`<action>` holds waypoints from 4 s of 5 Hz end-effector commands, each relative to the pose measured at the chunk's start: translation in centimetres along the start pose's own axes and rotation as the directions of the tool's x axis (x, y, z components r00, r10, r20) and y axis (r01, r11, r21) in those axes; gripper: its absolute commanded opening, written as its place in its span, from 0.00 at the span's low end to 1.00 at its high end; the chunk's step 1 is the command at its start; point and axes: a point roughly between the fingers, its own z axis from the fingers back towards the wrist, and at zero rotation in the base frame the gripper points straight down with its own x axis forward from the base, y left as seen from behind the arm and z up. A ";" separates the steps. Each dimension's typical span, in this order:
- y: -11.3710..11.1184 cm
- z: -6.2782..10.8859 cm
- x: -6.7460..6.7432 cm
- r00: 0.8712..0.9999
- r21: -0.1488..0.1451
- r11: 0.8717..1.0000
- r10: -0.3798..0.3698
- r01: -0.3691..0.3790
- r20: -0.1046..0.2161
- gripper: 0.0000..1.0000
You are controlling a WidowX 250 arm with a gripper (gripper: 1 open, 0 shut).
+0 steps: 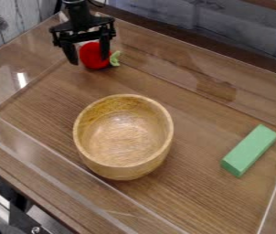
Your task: Move the red fruit to the right
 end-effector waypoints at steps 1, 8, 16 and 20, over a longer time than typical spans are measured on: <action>0.2 1.1 0.8 0.999 -0.005 1.000 0.011 -0.011 0.049 1.00; -3.0 4.3 -0.9 0.996 -0.057 0.997 -0.045 0.049 0.075 0.00; -18.8 -0.4 -15.1 0.816 -0.005 0.816 -0.578 0.578 -0.021 0.00; -18.4 0.2 -14.8 0.822 0.041 0.821 -0.567 0.569 -0.039 1.00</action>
